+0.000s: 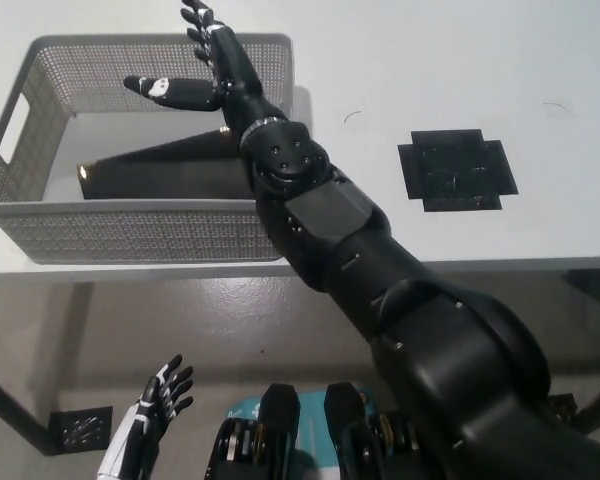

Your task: A notebook is kept standing on the table on the right hand side and a container is kept on the left hand side and the robot uses its right hand to grab the notebook and places it in the container

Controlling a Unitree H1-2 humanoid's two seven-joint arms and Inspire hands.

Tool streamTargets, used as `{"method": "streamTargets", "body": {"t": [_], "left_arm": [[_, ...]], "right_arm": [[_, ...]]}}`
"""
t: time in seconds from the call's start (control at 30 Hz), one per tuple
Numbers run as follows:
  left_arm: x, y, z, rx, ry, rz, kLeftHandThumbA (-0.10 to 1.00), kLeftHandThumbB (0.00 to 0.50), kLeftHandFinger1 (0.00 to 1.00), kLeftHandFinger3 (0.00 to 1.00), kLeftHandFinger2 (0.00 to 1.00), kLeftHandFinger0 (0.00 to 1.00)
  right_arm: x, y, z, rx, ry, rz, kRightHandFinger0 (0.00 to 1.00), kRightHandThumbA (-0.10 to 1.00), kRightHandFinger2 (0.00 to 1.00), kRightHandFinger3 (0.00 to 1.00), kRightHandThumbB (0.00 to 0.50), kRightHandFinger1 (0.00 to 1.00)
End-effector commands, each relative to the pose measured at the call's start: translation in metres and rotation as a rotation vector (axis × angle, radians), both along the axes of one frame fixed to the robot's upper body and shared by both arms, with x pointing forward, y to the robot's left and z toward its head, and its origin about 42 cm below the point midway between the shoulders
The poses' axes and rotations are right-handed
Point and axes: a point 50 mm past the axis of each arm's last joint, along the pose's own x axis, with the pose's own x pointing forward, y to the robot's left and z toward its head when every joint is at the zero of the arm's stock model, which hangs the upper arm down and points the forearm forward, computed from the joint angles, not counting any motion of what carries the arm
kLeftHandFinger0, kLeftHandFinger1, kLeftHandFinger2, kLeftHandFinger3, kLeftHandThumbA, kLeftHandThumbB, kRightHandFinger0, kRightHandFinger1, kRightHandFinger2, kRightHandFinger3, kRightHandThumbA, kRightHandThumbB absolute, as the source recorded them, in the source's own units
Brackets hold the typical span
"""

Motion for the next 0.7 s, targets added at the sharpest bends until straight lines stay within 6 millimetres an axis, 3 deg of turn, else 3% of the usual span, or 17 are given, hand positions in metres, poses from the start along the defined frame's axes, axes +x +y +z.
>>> {"method": "streamTargets", "body": {"t": [0.0, 0.17, 0.27, 0.37, 0.43, 0.5, 0.57, 0.67], "left_arm": [[0.005, 0.001, 0.011, 0.014, -0.037, -0.024, 1.00, 0.297, 1.00, 1.00, 1.00, 1.00], [0.004, 0.000, 0.011, 0.014, -0.033, -0.024, 1.00, 0.298, 1.00, 1.00, 1.00, 1.00], [0.004, 0.000, 0.011, -0.002, -0.033, -0.020, 1.00, 0.262, 1.00, 1.00, 1.00, 1.00], [0.003, 0.003, 0.013, 0.013, -0.037, -0.021, 1.00, 0.253, 1.00, 1.00, 1.00, 1.00], [0.002, 0.005, 0.013, 0.034, -0.034, -0.027, 1.00, 0.257, 1.00, 1.00, 1.00, 1.00], [0.000, 0.005, 0.011, 0.035, -0.031, -0.019, 1.00, 0.275, 1.00, 1.00, 1.00, 1.00], [0.000, 0.005, 0.010, 0.030, -0.029, -0.018, 1.00, 0.270, 1.00, 1.00, 1.00, 1.00], [-0.001, 0.006, 0.008, 0.024, -0.028, -0.018, 1.00, 0.233, 1.00, 1.00, 1.00, 1.00]], "right_arm": [[0.004, 0.004, 0.044, -0.042, -0.136, 0.070, 1.00, 0.95, 1.00, 1.00, 0.500, 1.00], [0.020, -0.027, 0.079, -0.014, -0.202, 0.043, 1.00, 1.00, 1.00, 1.00, 0.500, 1.00], [0.026, -0.056, 0.122, 0.065, -0.327, 0.031, 1.00, 1.00, 1.00, 1.00, 0.499, 1.00], [0.018, -0.097, 0.169, 0.180, -0.450, 0.040, 1.00, 1.00, 1.00, 1.00, 0.480, 1.00], [0.000, -0.127, 0.195, 0.223, -0.547, 0.046, 1.00, 0.99, 1.00, 1.00, 0.479, 1.00], [-0.024, -0.155, 0.206, 0.268, -0.614, 0.050, 1.00, 0.96, 1.00, 1.00, 0.499, 1.00], [-0.043, -0.172, 0.211, 0.280, -0.664, 0.045, 1.00, 0.95, 1.00, 1.00, 0.500, 1.00], [-0.091, -0.210, 0.198, 0.277, -0.791, 0.034, 1.00, 0.98, 1.00, 1.00, 0.489, 1.00]]}}
